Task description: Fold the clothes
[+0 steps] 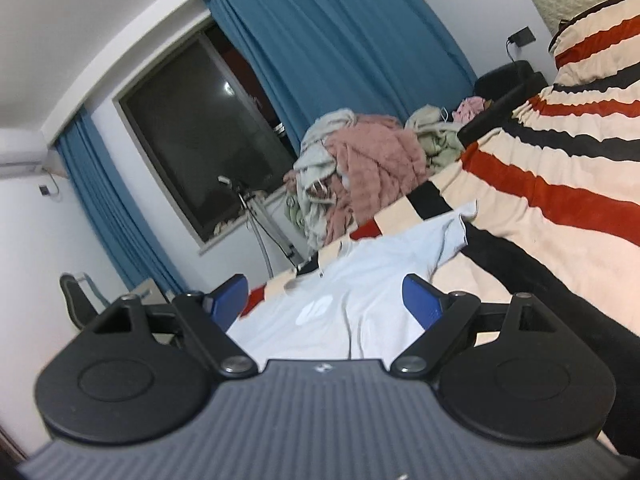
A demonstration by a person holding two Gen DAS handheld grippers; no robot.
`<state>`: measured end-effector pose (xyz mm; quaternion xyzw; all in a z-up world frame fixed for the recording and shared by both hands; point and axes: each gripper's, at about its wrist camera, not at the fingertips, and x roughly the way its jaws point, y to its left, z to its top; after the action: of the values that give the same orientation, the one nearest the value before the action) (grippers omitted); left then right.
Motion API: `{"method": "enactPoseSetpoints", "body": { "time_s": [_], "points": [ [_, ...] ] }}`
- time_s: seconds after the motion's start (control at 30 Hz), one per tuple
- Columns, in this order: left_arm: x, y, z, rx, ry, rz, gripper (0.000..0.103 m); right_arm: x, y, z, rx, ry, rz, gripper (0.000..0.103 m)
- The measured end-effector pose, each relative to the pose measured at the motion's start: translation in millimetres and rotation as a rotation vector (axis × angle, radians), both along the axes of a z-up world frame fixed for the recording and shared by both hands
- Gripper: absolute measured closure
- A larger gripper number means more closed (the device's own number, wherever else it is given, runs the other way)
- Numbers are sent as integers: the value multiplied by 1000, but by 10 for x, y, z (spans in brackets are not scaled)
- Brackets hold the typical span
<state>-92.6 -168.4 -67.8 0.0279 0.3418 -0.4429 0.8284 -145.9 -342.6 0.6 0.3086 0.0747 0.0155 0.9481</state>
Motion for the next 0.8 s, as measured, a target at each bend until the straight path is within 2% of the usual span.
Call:
{"method": "enactPoseSetpoints", "body": {
  "time_s": [0.1, 0.27, 0.33, 0.37, 0.4, 0.47, 0.6, 0.8],
  "points": [
    [1, -340, -2, -23, 36, -39, 98, -32, 5, -6, -14, -15, -20, 17],
    [58, -818, -241, 60, 94, -74, 97, -38, 30, -9, -81, -13, -22, 17],
    [78, -757, -250, 40, 112, -61, 81, -26, 67, -19, -117, 0, -27, 17],
    [92, -715, -245, 34, 119, -44, 52, -18, 86, -27, -129, 6, -26, 17],
    [113, -652, -223, 36, 122, -8, 32, -9, 98, -30, -137, 8, -26, 17],
    [152, -494, -140, 43, 97, 58, 16, 0, 131, -27, -156, 12, -31, 17],
    [200, -94, 144, 49, 6, 159, 5, 27, 221, -26, -222, 19, -37, 17],
    [243, 456, 585, 55, -165, 352, 1, 121, 329, -80, -298, 42, -56, 17]
  ]
}}
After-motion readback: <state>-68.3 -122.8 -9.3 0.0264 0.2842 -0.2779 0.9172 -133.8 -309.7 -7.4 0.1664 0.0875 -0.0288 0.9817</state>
